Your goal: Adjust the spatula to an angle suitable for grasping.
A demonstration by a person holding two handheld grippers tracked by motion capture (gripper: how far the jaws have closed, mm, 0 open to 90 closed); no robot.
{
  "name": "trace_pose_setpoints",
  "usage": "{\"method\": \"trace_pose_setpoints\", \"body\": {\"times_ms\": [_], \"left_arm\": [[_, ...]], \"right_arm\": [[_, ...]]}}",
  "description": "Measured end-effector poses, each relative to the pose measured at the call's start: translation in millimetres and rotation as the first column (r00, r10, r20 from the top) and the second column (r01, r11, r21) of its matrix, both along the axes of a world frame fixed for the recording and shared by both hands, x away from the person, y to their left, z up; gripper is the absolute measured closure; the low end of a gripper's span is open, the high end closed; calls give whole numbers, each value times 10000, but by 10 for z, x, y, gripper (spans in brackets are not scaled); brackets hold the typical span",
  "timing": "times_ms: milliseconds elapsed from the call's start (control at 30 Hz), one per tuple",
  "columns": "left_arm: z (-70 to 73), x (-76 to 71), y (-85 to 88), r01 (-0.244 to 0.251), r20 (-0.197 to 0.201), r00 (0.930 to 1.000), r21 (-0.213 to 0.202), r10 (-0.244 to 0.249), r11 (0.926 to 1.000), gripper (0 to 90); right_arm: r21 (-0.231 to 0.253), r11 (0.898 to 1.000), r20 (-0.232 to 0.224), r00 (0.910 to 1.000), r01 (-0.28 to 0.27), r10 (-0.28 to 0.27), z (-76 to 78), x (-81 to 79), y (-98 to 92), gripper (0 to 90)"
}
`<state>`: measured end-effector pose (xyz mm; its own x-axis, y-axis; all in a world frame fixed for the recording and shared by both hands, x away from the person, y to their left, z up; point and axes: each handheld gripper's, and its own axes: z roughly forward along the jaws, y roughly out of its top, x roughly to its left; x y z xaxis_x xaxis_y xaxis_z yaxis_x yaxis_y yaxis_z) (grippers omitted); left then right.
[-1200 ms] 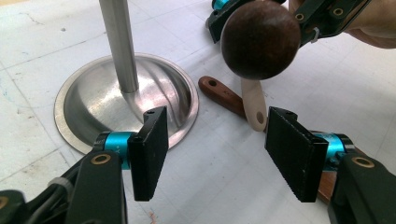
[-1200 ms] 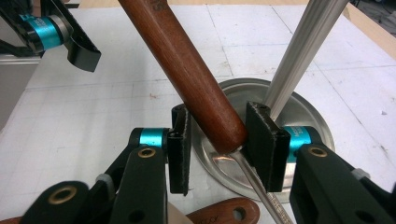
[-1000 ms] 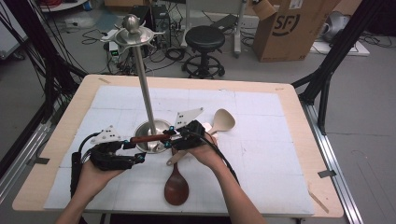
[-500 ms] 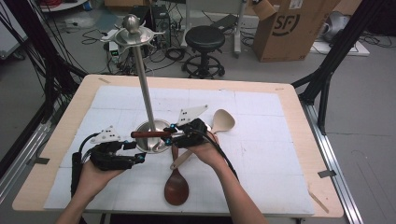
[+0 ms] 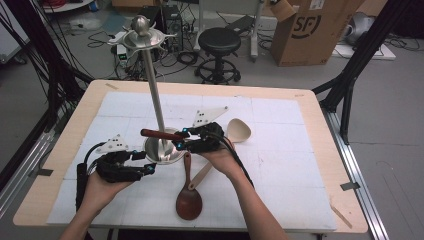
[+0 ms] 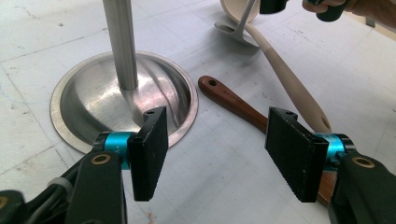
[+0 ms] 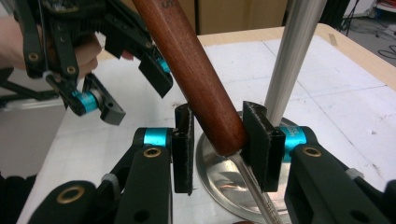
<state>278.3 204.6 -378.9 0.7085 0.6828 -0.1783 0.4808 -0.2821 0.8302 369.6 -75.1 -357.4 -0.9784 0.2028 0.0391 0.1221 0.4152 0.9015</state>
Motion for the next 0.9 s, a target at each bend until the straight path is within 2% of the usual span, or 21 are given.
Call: {"method": "trace_pose_setpoints", "body": {"times_ms": [300,400,433,533,700,867,900], "left_arm": [[2,4,8,1,11,10000,0,-1,10000,399],[3,5,12,-1,11,10000,-17,1,10000,400],[3,5,12,-1,11,10000,-17,1,10000,400],[4,3,11,5,15,10000,-37,-5,10000,400],[6,5,16,20,26,10000,-44,-20,10000,400],[6,3,11,-15,45,10000,-58,15,10000,401],[7,3,12,-11,56,10000,-51,11,10000,402]], "right_arm": [[425,9986,-245,9992,313,-303,119,40,-27,662],[783,9964,-349,9989,328,-302,180,53,-31,667],[937,9950,-284,9991,335,-310,197,60,-32,670],[984,9943,-226,9990,408,-387,230,67,-35,672],[1489,9867,-496,9970,657,-589,337,79,-95,695],[1579,9842,-418,9963,802,-745,402,87,-131,709],[1739,9808,-453,9956,883,-816,423,87,-154,716]]}}
